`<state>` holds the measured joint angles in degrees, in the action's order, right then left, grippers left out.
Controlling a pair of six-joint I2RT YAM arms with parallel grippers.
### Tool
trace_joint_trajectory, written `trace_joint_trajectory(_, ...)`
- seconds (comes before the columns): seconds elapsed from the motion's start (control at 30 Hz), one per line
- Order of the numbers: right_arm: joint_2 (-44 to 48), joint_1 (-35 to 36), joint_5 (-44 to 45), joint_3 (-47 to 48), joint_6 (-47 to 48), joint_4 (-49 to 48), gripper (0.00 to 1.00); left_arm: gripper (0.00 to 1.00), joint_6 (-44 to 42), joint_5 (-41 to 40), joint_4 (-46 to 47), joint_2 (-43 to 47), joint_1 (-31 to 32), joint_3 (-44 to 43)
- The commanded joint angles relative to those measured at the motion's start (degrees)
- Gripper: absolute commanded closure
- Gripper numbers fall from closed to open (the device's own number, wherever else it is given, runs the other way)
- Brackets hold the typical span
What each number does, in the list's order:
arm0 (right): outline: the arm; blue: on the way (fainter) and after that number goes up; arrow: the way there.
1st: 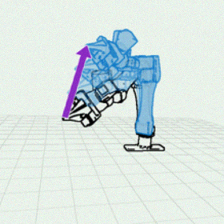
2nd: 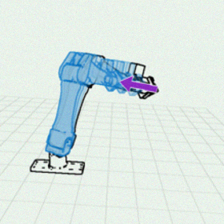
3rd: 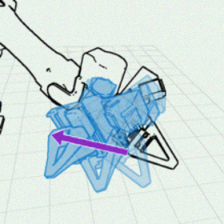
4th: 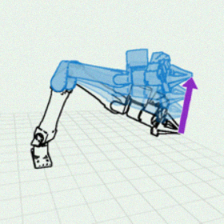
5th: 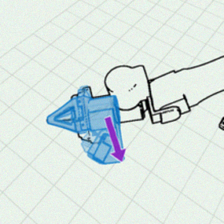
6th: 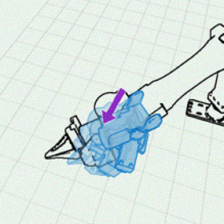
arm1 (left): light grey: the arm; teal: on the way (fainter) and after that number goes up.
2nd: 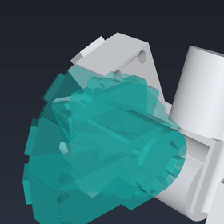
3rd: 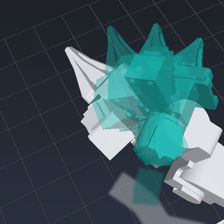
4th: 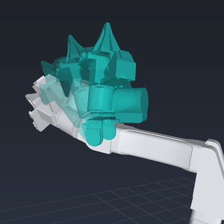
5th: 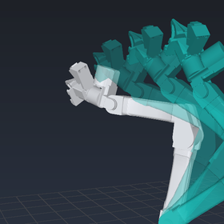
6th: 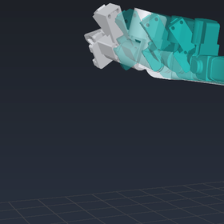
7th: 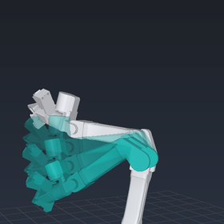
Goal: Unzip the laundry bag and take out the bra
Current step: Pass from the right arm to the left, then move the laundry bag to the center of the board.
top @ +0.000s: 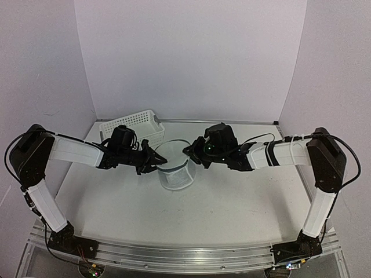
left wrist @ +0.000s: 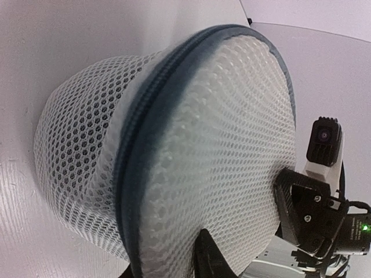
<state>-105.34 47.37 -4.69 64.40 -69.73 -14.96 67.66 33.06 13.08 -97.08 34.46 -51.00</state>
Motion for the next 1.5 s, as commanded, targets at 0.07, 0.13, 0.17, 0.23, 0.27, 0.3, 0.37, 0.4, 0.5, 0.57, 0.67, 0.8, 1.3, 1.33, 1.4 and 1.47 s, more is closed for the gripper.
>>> trace_joint_trajectory(0.07,4.2,0.5,-1.3,-1.1,-0.1,-4.0,1.0,1.0,0.2,2.3,4.1,0.1,0.3,-2.0)
trace_joint_trajectory(0.13,4.5,0.5,-1.4,-1.7,0.2,-4.0,1.0,1.0,0.0,2.5,4.1,0.2,0.3,-1.8)
trace_joint_trajectory(0.17,4.7,0.5,-1.5,-2.0,0.5,-4.0,1.0,1.0,-0.2,2.7,4.2,0.3,0.3,-1.7)
trace_joint_trajectory(0.23,5.1,0.5,-2.1,-2.3,1.4,-3.9,1.0,1.0,-0.8,3.0,4.2,0.6,0.3,-1.5)
trace_joint_trajectory(0.27,5.5,0.5,-2.3,-2.5,2.2,-3.7,0.96,1.0,-1.2,3.0,4.2,0.9,0.3,-1.5)
trace_joint_trajectory(0.3,6.1,0.5,-2.2,-2.8,3.1,-3.6,0.93,1.0,-1.6,3.2,4.2,1.2,0.3,-1.4)
trace_joint_trajectory(0.37,7.1,0.5,-2.4,-3.4,5.1,-2.7,0.85,1.0,-2.3,3.5,4.2,1.5,0.4,-1.5)
trace_joint_trajectory(0.4,8.0,0.5,-2.5,-3.7,6.3,-2.0,0.81,1.0,-2.9,4.0,4.2,1.6,0.3,-1.6)
trace_joint_trajectory(0.5,10.3,0.3,-1.6,-5.5,9.6,-0.1,0.65,1.0,-4.7,5.6,4.2,1.4,0.3,-2.1)
trace_joint_trajectory(0.57,12.0,-0.3,-1.0,-7.9,10.9,1.4,0.55,1.0,-6.0,6.3,4.2,1.5,0.4,-2.2)
trace_joint_trajectory(0.67,14.4,-2.0,-1.0,-11.6,12.6,1.8,0.48,1.0,-7.8,7.9,4.2,1.2,0.3,-2.5)
trace_joint_trajectory(0.8,18.1,-5.1,-5.0,-14.5,16.1,2.1,0.41,1.0,-11.0,11.0,4.1,0.4,0.5,-3.3)
trace_joint_trajectory(1.3,20.8,-10.9,-23.3,-4.9,40.8,24.7,0.22,1.0,-19.6,24.8,4.1,-3.2,3.6,-6.3)
trace_joint_trajectory(1.33,20.1,-10.9,-25.2,-4.1,41.4,25.7,0.22,1.0,-20.0,25.5,4.0,-3.4,4.1,-6.6)
trace_joint_trajectory(1.4,18.7,-10.8,-28.9,-2.9,42.1,27.3,0.22,1.0,-20.6,26.5,3.9,-3.6,5.2,-7.2)
trace_joint_trajectory(1.47,17.5,-10.8,-31.6,-2.4,42.3,28.3,0.24,1.0,-20.9,26.8,3.7,-3.8,6.2,-7.6)
